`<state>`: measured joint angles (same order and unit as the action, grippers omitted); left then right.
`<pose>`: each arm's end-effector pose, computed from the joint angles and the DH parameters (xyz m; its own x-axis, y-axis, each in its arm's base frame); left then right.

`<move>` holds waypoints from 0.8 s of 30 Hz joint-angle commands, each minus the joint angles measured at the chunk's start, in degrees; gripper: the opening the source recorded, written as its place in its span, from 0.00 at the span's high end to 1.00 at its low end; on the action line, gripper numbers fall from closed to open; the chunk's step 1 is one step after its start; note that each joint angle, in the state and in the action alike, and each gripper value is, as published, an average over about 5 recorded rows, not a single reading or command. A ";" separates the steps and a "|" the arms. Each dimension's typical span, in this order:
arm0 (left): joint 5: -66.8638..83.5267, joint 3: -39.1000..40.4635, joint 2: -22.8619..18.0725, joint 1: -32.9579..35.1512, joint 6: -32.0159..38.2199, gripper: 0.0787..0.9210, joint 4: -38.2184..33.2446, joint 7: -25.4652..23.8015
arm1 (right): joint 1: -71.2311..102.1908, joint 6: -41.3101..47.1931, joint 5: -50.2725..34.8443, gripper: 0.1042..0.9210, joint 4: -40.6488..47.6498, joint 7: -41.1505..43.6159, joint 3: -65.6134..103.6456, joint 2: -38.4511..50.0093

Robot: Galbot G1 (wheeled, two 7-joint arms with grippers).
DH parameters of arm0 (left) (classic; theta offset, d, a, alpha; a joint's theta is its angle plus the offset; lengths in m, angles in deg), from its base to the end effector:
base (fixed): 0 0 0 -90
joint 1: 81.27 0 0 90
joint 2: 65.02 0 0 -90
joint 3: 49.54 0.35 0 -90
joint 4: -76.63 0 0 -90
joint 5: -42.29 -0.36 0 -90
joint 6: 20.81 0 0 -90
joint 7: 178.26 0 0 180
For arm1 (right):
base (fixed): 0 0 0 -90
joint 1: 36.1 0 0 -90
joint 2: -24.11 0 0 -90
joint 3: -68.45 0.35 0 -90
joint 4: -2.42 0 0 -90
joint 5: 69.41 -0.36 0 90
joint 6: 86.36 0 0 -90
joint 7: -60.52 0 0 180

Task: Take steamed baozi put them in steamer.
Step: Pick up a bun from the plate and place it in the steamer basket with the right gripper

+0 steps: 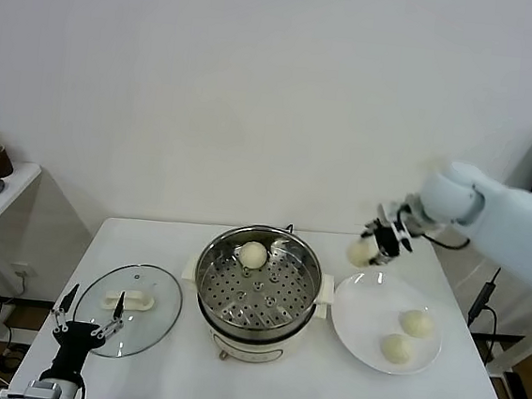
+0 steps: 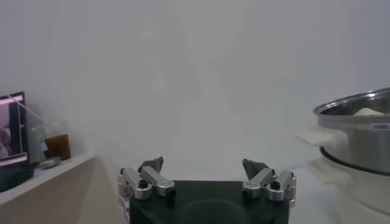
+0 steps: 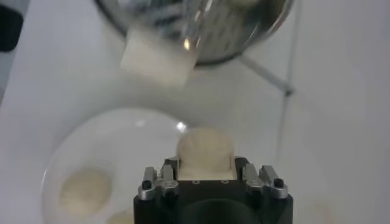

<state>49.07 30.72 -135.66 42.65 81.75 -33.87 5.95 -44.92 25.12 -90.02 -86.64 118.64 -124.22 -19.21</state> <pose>0.1684 0.1281 -0.3451 -0.9983 -0.0484 -0.0319 -0.0549 0.9657 0.2539 0.5059 -0.0180 -0.0014 -0.2812 -0.2803 0.9178 -0.9102 -0.2251 -0.3476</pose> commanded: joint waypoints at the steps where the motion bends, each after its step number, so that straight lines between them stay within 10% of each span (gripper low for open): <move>1: -0.34 0.42 0.20 -0.70 -0.08 0.12 0.14 0.04 | -12.31 9.87 -16.88 0.45 -4.89 -5.03 -9.59 -9.27; 24: -0.40 -1.65 -1.04 -1.25 0.14 0.12 0.36 -0.08 | 7.27 20.20 -15.17 0.45 11.62 -13.45 -4.23 -35.44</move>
<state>48.69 29.32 -136.74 41.50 81.89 -33.49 5.88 -39.71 42.85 -104.16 -78.14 106.97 -128.12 -48.49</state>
